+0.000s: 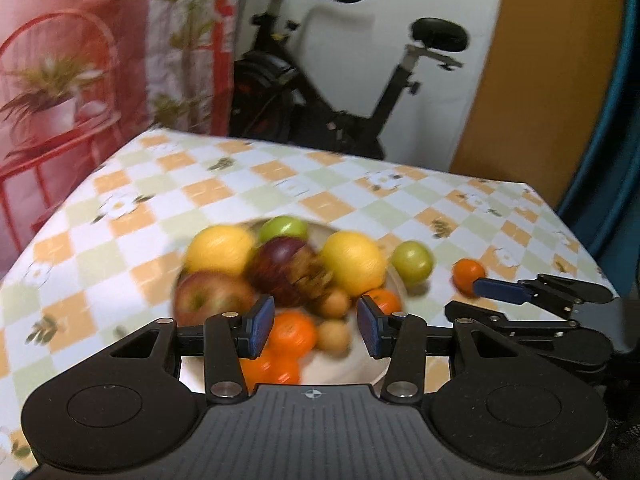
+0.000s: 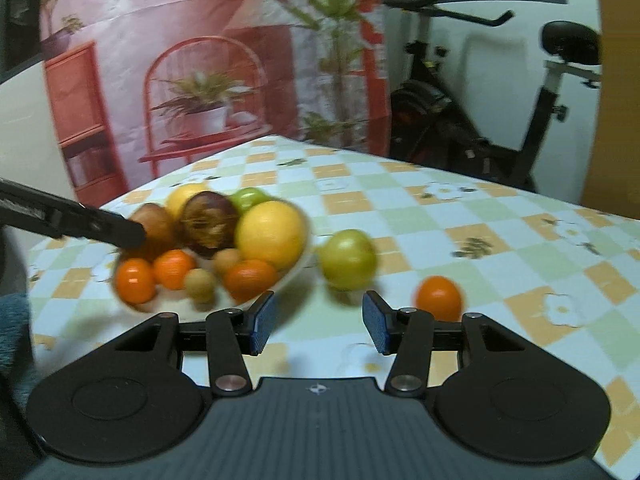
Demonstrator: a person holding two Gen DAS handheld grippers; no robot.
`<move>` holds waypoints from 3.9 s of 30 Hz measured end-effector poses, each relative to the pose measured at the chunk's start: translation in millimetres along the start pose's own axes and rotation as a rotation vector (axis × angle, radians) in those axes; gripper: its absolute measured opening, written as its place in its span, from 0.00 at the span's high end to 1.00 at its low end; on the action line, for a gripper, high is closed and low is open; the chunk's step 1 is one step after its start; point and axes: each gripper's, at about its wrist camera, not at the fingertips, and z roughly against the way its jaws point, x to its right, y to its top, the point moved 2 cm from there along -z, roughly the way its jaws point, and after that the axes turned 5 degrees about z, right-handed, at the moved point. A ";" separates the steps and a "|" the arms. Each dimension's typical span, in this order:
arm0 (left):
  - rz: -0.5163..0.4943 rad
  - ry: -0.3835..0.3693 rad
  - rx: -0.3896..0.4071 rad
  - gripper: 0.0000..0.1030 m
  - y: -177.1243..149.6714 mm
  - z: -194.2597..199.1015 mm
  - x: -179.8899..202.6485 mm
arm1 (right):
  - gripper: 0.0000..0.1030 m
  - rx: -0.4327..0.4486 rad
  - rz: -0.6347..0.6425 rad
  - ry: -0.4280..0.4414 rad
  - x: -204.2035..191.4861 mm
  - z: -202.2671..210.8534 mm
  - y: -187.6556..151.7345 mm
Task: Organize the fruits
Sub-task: 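Lower the tangerine onto the plate and open the left tool, then move the left tool to the small tangerine beside the green fruit, then close the left tool around the small tangerine, then lift the small tangerine with the left tool and carry it over the plate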
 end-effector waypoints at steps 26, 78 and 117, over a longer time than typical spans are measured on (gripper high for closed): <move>-0.029 -0.328 -0.203 0.53 19.2 -127.1 116.3 | 0.52 -0.052 -0.025 -0.113 53.5 -20.5 -6.8; -0.052 -0.327 -0.257 0.55 -4.1 -134.8 112.4 | 0.63 -0.073 -0.077 -0.062 52.6 -17.1 -12.8; 0.007 -0.349 -0.157 0.65 4.4 -62.8 82.4 | 0.63 0.000 -0.070 -0.044 21.3 15.4 -0.8</move>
